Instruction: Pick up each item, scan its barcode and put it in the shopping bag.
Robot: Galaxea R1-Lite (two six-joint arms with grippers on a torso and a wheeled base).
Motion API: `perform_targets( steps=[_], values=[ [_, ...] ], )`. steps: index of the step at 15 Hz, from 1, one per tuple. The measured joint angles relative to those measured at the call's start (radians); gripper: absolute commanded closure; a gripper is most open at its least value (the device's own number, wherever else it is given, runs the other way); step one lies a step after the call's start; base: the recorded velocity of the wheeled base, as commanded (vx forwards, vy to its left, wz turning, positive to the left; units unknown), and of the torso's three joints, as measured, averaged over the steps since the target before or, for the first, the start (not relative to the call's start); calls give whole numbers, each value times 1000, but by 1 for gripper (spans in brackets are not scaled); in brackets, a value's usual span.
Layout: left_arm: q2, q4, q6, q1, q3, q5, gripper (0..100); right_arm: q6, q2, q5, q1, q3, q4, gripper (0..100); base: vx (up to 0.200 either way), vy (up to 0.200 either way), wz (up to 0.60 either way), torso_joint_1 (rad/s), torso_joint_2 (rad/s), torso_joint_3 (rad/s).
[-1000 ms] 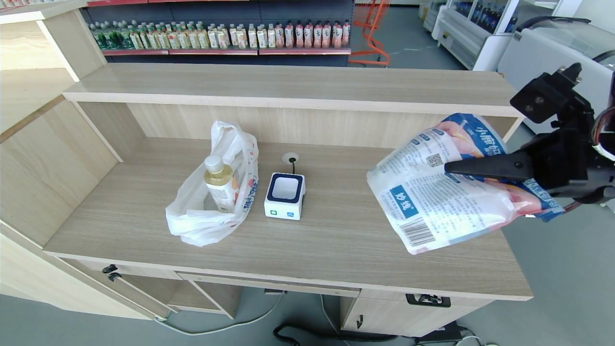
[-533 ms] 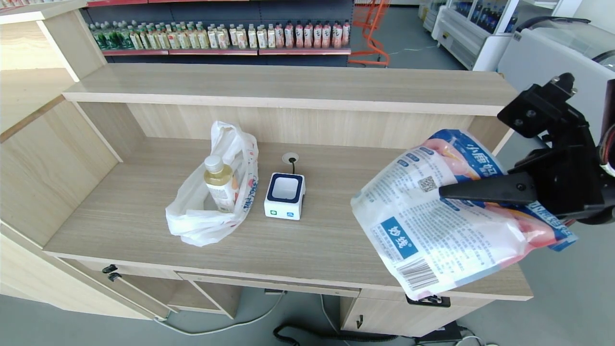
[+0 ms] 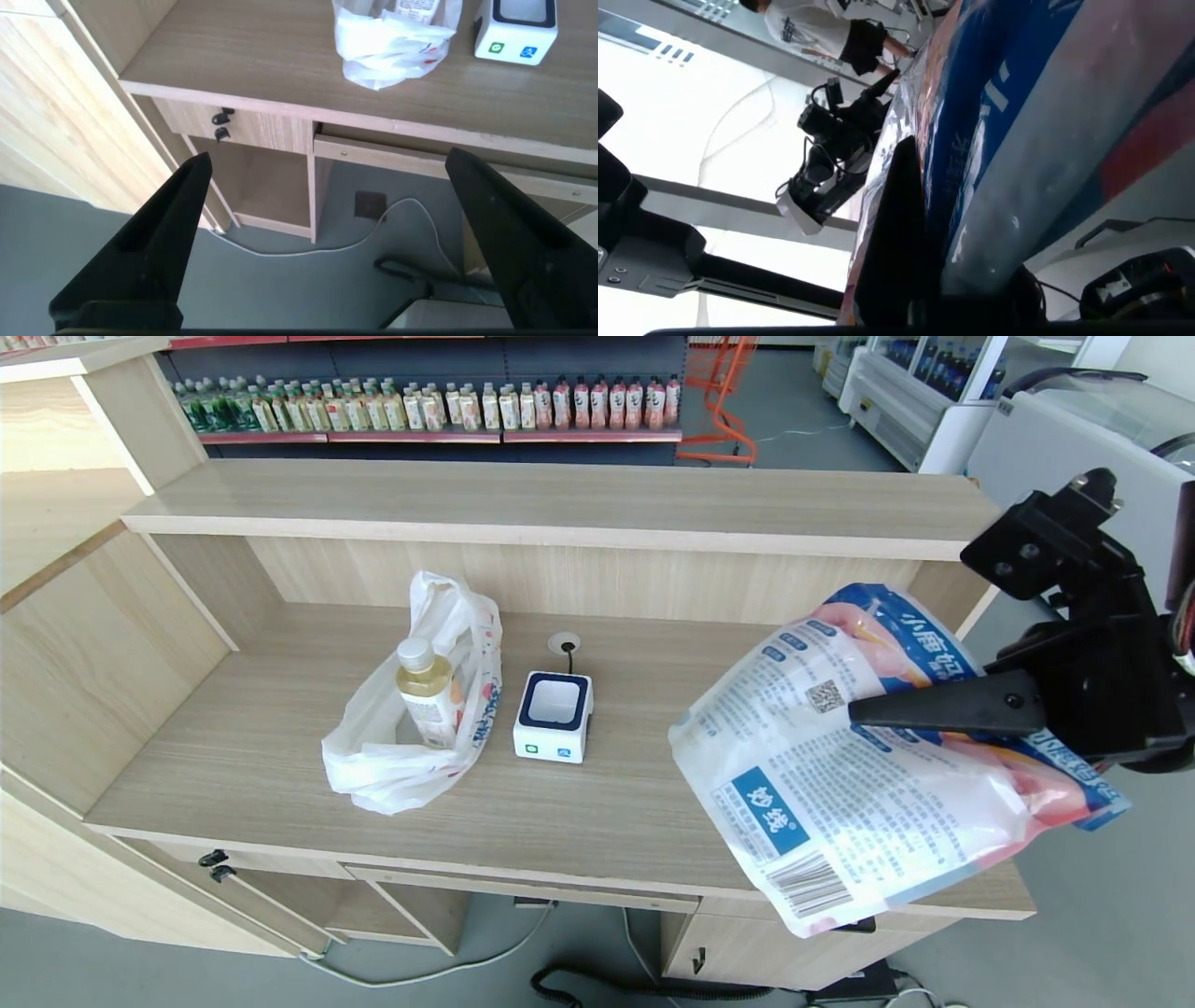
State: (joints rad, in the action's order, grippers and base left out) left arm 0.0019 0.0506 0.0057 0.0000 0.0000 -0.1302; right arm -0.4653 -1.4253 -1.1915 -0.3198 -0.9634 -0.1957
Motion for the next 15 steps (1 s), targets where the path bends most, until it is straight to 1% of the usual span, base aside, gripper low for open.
perform_targets(
  steps=[12,15],
  values=[
    [0,0,0,0,0,0,0,2,0,0,-6,-2,-2,100,0,0,0,0,0,0],
    [0,0,0,0,0,0,0,2,0,0,-21,0,-3,100,0,0,0,0,0,0]
  ],
)
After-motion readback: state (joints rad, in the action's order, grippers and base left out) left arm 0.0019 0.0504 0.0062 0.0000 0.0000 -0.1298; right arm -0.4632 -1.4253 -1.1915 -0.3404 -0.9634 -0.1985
